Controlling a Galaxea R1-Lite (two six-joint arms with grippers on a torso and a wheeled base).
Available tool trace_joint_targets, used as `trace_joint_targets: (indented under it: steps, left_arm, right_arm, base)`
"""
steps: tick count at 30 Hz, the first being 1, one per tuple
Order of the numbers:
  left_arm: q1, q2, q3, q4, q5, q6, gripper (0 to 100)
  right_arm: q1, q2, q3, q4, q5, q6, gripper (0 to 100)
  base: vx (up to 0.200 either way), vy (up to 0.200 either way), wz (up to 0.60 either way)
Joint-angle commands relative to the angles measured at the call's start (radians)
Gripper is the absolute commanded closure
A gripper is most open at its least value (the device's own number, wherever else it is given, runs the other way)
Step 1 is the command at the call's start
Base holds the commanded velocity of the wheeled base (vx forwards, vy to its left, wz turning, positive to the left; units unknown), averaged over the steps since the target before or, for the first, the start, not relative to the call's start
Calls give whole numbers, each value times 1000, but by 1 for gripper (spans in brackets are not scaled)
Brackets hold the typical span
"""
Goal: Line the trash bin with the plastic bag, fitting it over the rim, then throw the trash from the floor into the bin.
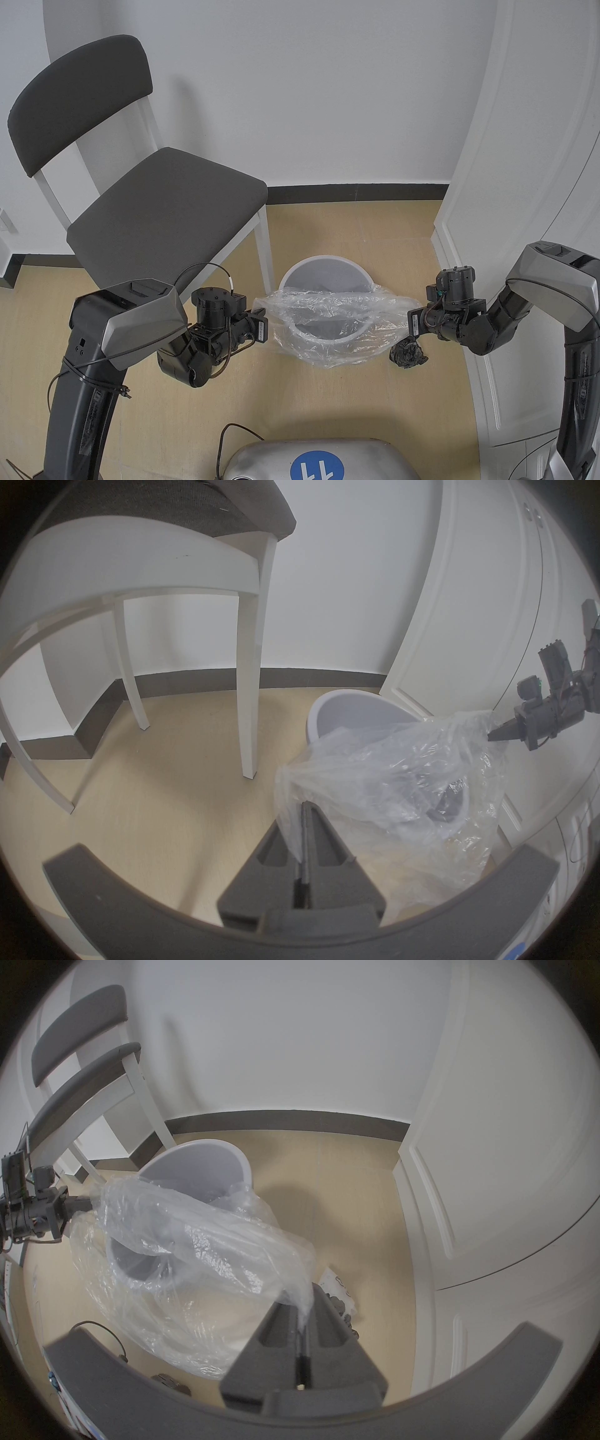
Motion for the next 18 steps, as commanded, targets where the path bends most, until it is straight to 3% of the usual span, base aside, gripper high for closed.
trace_joint_targets:
  steps: [1, 6, 7, 13, 18]
  left_arm:
    - [11, 1, -10, -3, 0, 0, 100]
    - [22, 5, -27, -35, 2, -2, 100]
    - [25, 3, -27, -36, 2, -2, 100]
    - [22, 6, -21, -44, 2, -2, 100]
    - [20, 5, -21, -44, 2, -2, 100]
  right_arm:
    - [-12, 3, 6, -2, -1, -3, 100]
    - [-36, 3, 1, -2, -1, -26, 100]
    - [-41, 5, 1, -2, 1, -31, 0]
    - [-32, 0, 10, -8, 32, -26, 0]
    - [-45, -28, 38, -20, 121, -20, 0]
  base:
    - [0, 0, 0]
    - [0, 0, 0]
    - [0, 0, 0]
    - [0, 0, 0]
    - [0, 0, 0]
